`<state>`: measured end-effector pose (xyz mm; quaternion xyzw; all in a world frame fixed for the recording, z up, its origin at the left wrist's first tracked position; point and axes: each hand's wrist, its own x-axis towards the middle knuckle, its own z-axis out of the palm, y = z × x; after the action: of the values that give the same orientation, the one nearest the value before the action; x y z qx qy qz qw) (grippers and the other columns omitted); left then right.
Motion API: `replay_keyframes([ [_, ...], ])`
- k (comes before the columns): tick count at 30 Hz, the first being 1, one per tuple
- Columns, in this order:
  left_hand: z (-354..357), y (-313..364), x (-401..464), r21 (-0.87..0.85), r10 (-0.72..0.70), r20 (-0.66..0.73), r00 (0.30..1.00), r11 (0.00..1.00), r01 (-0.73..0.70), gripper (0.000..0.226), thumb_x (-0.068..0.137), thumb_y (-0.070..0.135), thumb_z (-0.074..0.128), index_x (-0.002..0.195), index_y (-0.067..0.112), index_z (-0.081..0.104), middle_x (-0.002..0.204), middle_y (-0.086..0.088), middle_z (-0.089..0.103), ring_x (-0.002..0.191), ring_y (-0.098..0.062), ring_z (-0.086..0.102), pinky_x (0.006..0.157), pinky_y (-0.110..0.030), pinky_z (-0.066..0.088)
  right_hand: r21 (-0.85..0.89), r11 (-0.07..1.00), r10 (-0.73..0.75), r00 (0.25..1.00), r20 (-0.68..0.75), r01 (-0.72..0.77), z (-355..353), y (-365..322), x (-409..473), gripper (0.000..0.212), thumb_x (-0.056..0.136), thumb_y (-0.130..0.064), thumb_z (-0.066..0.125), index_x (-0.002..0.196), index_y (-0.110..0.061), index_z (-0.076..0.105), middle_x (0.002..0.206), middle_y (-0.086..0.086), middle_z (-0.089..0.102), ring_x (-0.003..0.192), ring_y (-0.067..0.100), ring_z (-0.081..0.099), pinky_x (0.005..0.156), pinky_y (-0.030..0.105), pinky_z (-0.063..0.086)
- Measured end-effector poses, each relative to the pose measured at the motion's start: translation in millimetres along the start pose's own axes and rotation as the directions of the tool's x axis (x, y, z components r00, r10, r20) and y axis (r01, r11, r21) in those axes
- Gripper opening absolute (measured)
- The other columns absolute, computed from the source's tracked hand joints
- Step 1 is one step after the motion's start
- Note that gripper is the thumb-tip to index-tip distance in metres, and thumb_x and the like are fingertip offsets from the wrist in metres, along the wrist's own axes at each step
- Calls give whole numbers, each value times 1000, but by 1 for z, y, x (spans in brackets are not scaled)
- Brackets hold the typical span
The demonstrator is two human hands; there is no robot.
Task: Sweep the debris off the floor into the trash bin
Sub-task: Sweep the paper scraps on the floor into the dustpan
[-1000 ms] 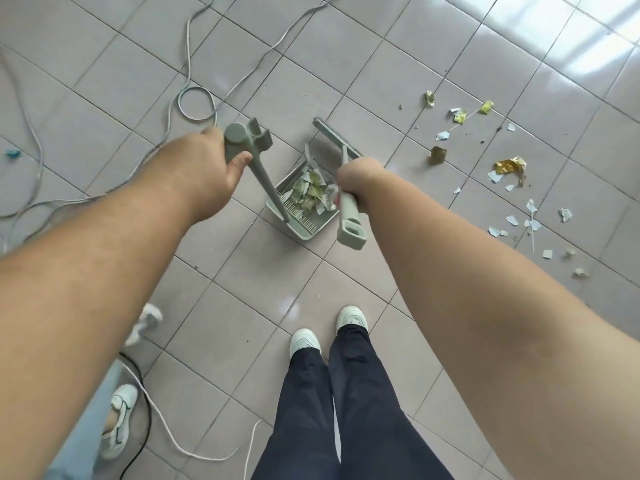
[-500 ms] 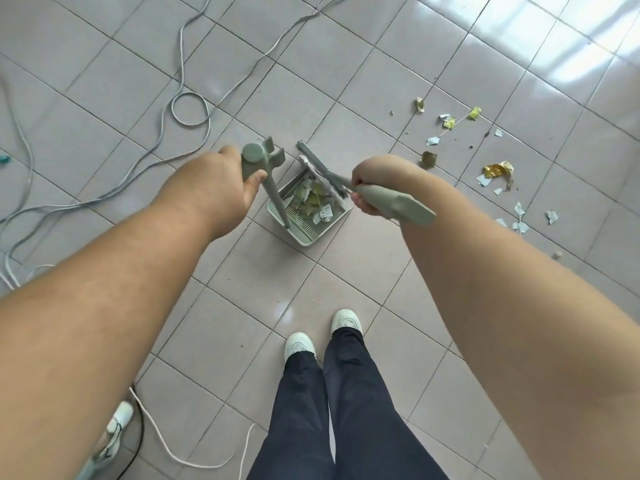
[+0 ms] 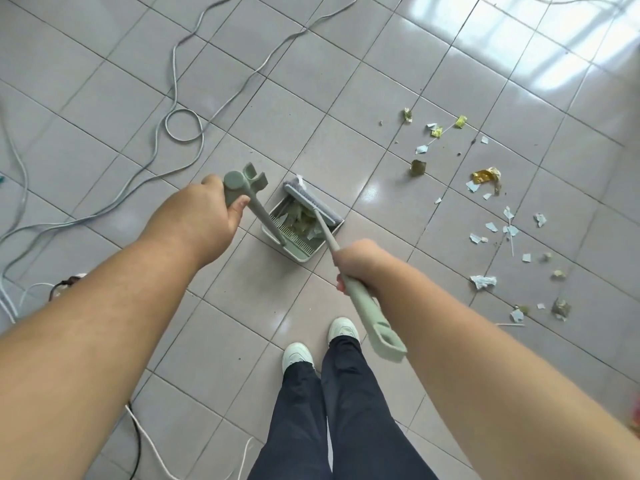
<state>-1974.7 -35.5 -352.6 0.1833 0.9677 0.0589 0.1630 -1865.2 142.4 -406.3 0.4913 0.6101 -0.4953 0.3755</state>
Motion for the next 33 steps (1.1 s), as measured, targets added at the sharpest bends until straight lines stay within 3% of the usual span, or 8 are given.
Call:
replay_keyframes([
  [2,1,-1,-2,-7,-5,-1,1000,1000,5,46,94,39,39,111,-3,46,106,-28,57,98,-44,54,74,-42,43,52,996,66,998,9,-66,-13,5,-13,10,95,-9,41,92,-2,48,46,11,56,32,17,50,39,20,45],
  [4,1,1,-5,-16,-7,2,1000,1000,7,45,94,38,39,108,-4,45,101,-30,59,94,-44,55,67,-39,37,129,990,53,998,31,-56,-27,7,-30,11,94,-5,40,89,0,48,59,14,52,26,16,46,33,14,39],
  [8,1,4,-9,-23,2,10,1000,1000,-2,43,94,39,39,102,-3,46,99,-29,60,92,-45,55,67,-37,34,219,975,24,999,37,-32,-35,17,-58,16,93,-4,40,80,-1,49,64,13,47,36,18,44,32,12,37],
  [17,-1,19,-12,-27,67,-2,998,997,-67,42,94,39,39,100,-1,47,96,-25,61,89,-42,56,64,-35,34,306,951,-15,997,-72,36,-24,21,-47,23,91,-4,43,110,2,53,66,14,51,29,18,48,35,16,41],
  [22,-8,47,2,-15,131,-4,991,991,-131,40,94,39,39,99,0,47,94,-24,61,75,-33,46,63,-34,33,337,940,4,988,-152,48,-42,31,-26,17,89,-4,44,103,1,52,60,14,54,34,20,53,39,21,43],
  [27,-11,87,28,0,212,-6,977,977,-212,41,94,40,37,102,0,47,97,-24,60,87,-40,55,65,-35,36,390,920,52,976,-212,36,-92,47,-7,17,88,-4,43,103,1,51,33,7,54,48,25,57,55,31,47],
  [31,-13,134,53,24,248,1,969,968,-248,43,95,41,36,103,0,47,100,-24,60,84,-38,52,65,-35,34,441,894,40,964,-264,83,-145,59,7,17,91,-7,49,74,-9,48,62,6,56,52,18,54,47,23,46],
  [33,-12,159,68,22,263,1,965,965,-263,43,95,41,36,104,0,47,107,-26,58,92,-40,54,69,-39,38,456,885,47,958,-284,92,-177,63,17,19,91,-8,50,73,-10,47,68,7,52,51,16,53,40,22,44],
])
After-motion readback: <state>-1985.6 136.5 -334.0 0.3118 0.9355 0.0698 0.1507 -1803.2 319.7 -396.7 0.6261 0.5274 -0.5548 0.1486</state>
